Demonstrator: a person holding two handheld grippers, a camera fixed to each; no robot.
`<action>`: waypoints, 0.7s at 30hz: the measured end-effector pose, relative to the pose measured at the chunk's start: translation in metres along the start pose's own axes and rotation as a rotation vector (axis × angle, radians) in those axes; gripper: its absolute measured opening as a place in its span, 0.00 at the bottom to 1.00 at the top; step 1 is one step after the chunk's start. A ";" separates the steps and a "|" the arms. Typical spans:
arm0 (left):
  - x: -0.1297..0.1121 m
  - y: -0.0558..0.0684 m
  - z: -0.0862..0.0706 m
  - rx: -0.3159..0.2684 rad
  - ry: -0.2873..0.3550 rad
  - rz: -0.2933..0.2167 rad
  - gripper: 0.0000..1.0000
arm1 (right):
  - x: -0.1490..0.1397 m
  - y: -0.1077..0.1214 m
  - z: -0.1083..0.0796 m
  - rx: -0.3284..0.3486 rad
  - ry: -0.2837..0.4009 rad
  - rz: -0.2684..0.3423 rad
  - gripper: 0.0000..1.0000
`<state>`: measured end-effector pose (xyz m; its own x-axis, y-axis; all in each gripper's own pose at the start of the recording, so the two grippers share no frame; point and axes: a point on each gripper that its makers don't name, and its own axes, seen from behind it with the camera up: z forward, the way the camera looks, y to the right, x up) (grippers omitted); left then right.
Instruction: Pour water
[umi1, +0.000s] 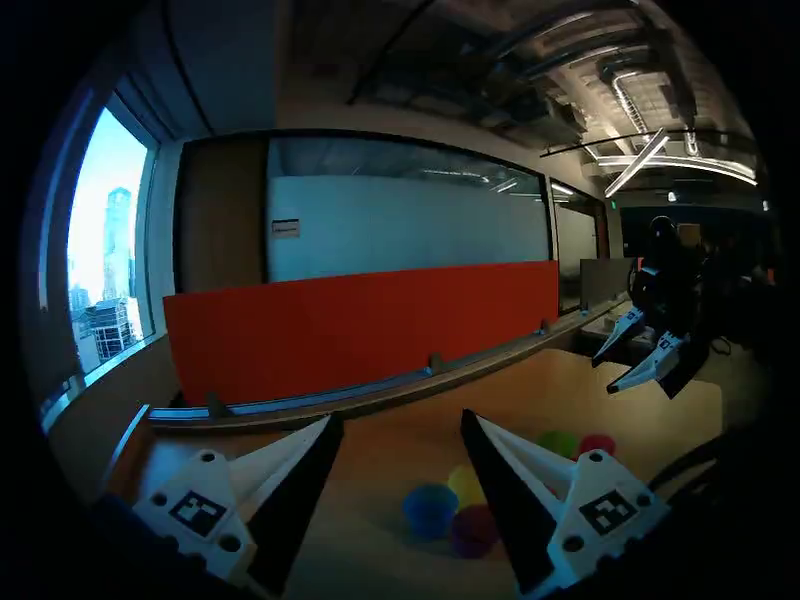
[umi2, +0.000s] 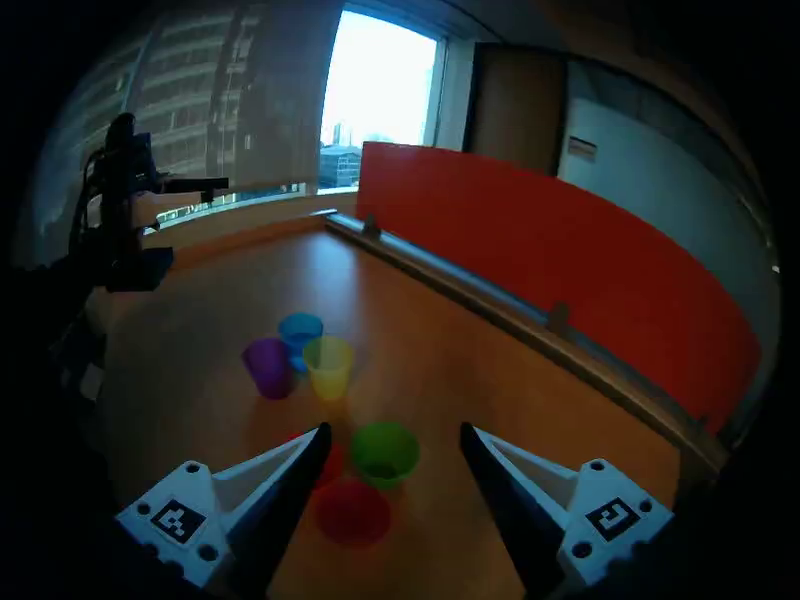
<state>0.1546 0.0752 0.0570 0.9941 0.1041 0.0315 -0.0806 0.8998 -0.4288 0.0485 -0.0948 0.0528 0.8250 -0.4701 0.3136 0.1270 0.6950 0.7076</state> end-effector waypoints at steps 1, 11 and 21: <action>-0.001 0.000 0.001 0.000 -0.004 0.003 0.87 | -0.003 0.000 0.003 0.002 -0.010 -0.004 0.99; -0.014 -0.004 0.007 0.001 -0.026 0.001 0.87 | -0.027 -0.001 0.028 0.039 -0.098 -0.027 0.99; -0.019 -0.004 0.010 0.000 -0.028 0.004 0.87 | -0.050 0.000 0.054 0.064 -0.173 -0.038 0.99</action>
<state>0.1354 0.0739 0.0673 0.9913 0.1193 0.0555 -0.0843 0.8994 -0.4289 -0.0226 -0.1002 0.0709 0.7124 -0.5861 0.3859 0.1168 0.6413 0.7583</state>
